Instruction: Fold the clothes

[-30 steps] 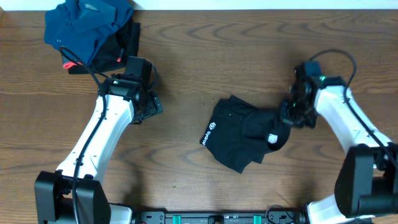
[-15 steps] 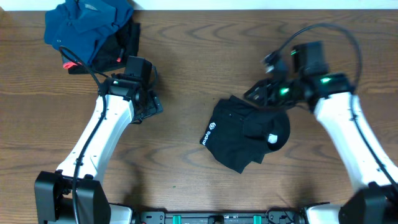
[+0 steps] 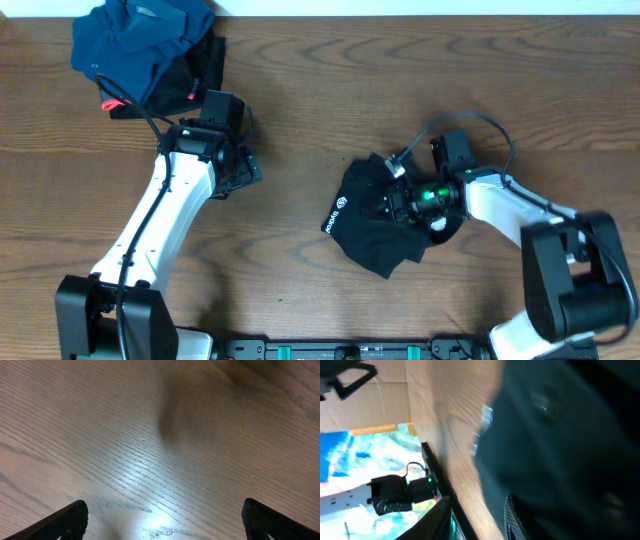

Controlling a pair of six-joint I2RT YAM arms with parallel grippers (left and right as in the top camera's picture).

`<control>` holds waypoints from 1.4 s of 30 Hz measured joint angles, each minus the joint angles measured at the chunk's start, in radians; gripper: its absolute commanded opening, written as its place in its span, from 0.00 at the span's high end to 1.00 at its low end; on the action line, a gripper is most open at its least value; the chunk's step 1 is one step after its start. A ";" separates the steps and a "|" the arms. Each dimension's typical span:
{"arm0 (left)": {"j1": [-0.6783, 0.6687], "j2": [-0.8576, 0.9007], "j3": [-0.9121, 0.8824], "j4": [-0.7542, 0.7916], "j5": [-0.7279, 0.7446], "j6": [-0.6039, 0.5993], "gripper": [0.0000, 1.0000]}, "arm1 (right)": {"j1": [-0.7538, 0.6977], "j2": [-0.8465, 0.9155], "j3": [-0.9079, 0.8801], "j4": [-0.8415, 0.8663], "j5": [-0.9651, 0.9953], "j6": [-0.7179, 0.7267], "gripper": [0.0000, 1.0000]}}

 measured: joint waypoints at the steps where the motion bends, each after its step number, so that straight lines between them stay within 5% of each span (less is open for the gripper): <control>1: 0.000 0.000 0.000 0.000 0.000 0.000 0.02 | -0.010 0.024 -0.008 0.001 -0.010 -0.006 0.65; 17: 0.000 0.000 0.000 0.000 0.000 0.000 0.02 | -0.234 0.211 0.031 0.032 -0.237 -0.098 0.44; 26: 0.000 0.000 0.000 0.000 0.019 0.000 0.02 | -0.209 0.234 0.138 -0.005 -0.180 -0.116 0.52; 31: 0.000 0.000 0.000 0.000 0.024 0.000 0.02 | -0.149 0.246 0.239 -0.004 -0.186 -0.135 0.42; 36: 0.000 0.000 0.000 0.011 0.024 0.000 0.02 | -0.090 0.247 0.352 0.057 -0.180 -0.097 0.44; 40: 0.000 0.000 0.000 0.018 0.024 0.000 0.02 | -0.047 0.247 0.406 0.062 -0.178 -0.077 0.62; 42: 0.000 0.000 0.000 0.015 0.024 0.000 0.02 | -0.031 0.247 0.431 0.053 -0.177 -0.069 0.61</control>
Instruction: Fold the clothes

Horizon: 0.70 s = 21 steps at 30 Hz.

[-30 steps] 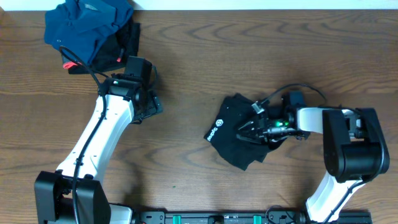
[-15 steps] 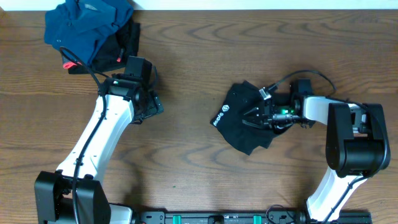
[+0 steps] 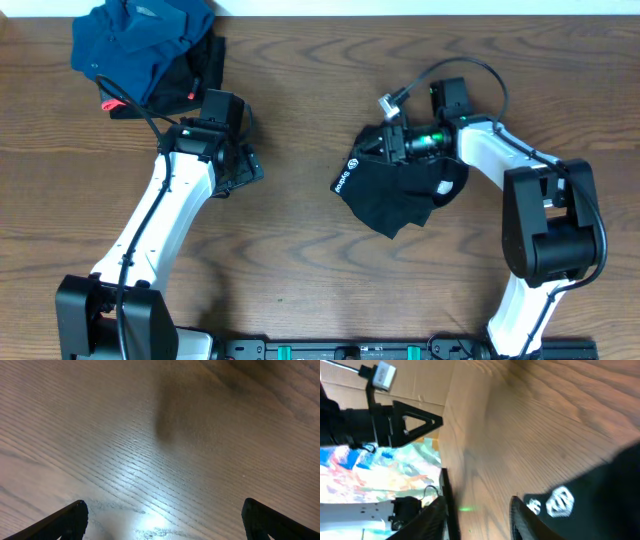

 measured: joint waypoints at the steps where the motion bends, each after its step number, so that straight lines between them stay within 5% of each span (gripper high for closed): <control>1: 0.000 0.000 0.000 -0.002 0.000 0.000 0.02 | 0.003 0.000 0.013 -0.001 0.002 0.001 0.59; 14: 0.000 0.000 0.000 -0.005 0.000 0.000 0.02 | 0.004 -0.020 0.002 -0.100 0.239 0.023 0.47; 21: 0.000 0.000 0.000 -0.005 0.000 0.000 0.02 | -0.003 0.072 -0.005 -0.064 0.238 0.022 0.52</control>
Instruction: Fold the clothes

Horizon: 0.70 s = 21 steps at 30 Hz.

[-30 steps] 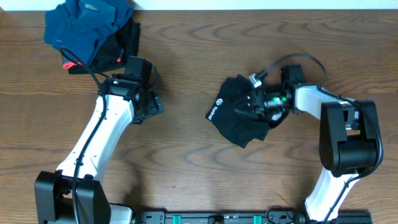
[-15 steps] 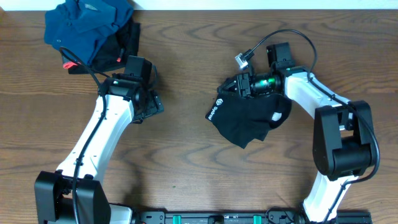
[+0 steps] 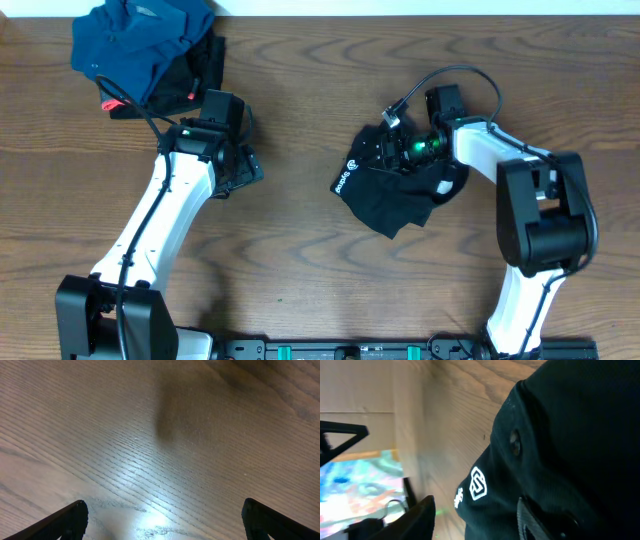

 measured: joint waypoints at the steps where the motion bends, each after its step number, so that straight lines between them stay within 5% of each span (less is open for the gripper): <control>1: 0.000 0.000 0.000 0.000 0.000 0.000 0.02 | -0.004 0.014 0.004 0.008 -0.021 -0.003 0.53; 12: 0.000 0.000 0.000 -0.007 0.002 0.000 0.02 | -0.029 0.055 0.038 -0.027 -0.140 -0.065 0.53; 21: 0.000 0.000 0.000 -0.018 0.003 0.001 0.02 | -0.029 -0.124 0.079 -0.338 -0.031 -0.079 0.51</control>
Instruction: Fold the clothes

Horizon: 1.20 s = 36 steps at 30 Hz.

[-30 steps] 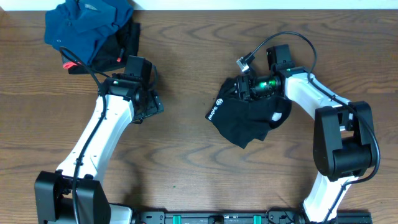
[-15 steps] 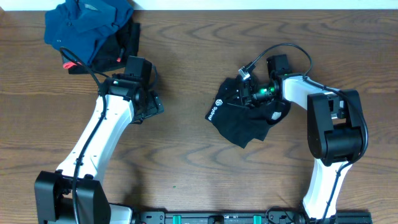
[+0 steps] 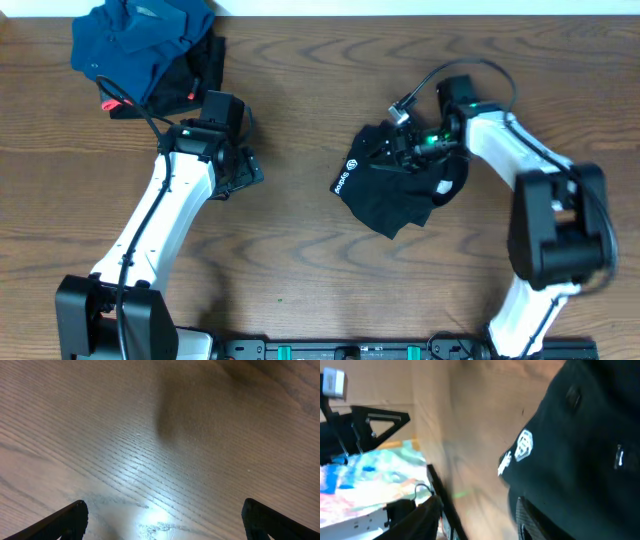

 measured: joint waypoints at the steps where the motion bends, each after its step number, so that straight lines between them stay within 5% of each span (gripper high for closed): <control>1: 0.000 0.000 0.000 0.000 0.002 0.001 0.02 | 0.000 -0.029 0.006 -0.045 0.025 0.002 0.51; 6: 0.000 0.000 0.000 0.003 0.015 0.003 0.02 | 0.003 -0.084 0.006 -0.161 0.094 -0.028 0.47; 16: -0.001 0.000 -0.001 0.058 0.176 0.045 0.02 | 0.007 0.024 -0.214 0.048 0.106 -0.058 0.42; 26: -0.001 0.000 -0.001 0.080 0.212 0.081 0.02 | -0.020 0.040 -0.241 0.064 0.013 -0.143 0.39; 29: -0.001 0.000 -0.001 0.115 0.241 0.126 0.02 | -0.020 0.007 -0.239 0.038 0.028 -0.156 0.31; 33: -0.001 0.000 -0.001 0.171 0.328 0.201 0.02 | -0.025 -0.094 -0.200 -0.032 0.056 -0.159 0.03; 36: -0.003 0.000 -0.002 0.226 0.426 0.278 0.02 | -0.039 -0.210 -0.132 -0.088 0.066 -0.160 0.01</control>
